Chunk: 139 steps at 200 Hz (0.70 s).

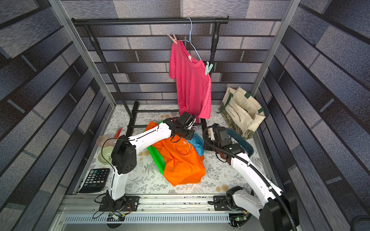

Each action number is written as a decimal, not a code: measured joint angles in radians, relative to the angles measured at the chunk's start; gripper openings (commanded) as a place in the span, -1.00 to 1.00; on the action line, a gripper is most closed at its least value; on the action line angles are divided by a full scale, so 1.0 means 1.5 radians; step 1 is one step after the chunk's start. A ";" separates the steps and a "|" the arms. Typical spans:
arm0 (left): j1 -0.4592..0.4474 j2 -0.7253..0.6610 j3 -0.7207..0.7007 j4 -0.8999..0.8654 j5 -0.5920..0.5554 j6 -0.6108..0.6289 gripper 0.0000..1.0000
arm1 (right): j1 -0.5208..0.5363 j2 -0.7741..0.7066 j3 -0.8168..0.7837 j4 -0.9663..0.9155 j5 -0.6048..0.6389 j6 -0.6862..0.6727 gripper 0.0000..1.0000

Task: Use clothespins to secure the t-shirt on both sides of the hanger
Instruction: Pick up the hanger from the basket.

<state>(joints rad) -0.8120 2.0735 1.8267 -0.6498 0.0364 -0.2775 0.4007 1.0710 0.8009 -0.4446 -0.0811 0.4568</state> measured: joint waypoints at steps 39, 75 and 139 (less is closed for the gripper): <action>0.001 0.003 0.014 -0.005 -0.012 0.000 -0.90 | 0.000 0.001 0.000 0.000 -0.004 0.000 -0.94; 0.005 -0.004 0.011 -0.015 -0.036 0.001 -0.98 | 0.000 0.001 0.000 0.000 -0.005 0.000 -0.94; 0.029 -0.203 -0.116 0.016 -0.066 -0.005 -0.24 | 0.000 0.004 0.001 0.007 -0.069 -0.001 -0.76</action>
<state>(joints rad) -0.7681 1.7687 1.6520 -0.6258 -0.0624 -0.2848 0.4004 1.0771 0.8021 -0.4347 -0.1844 0.4561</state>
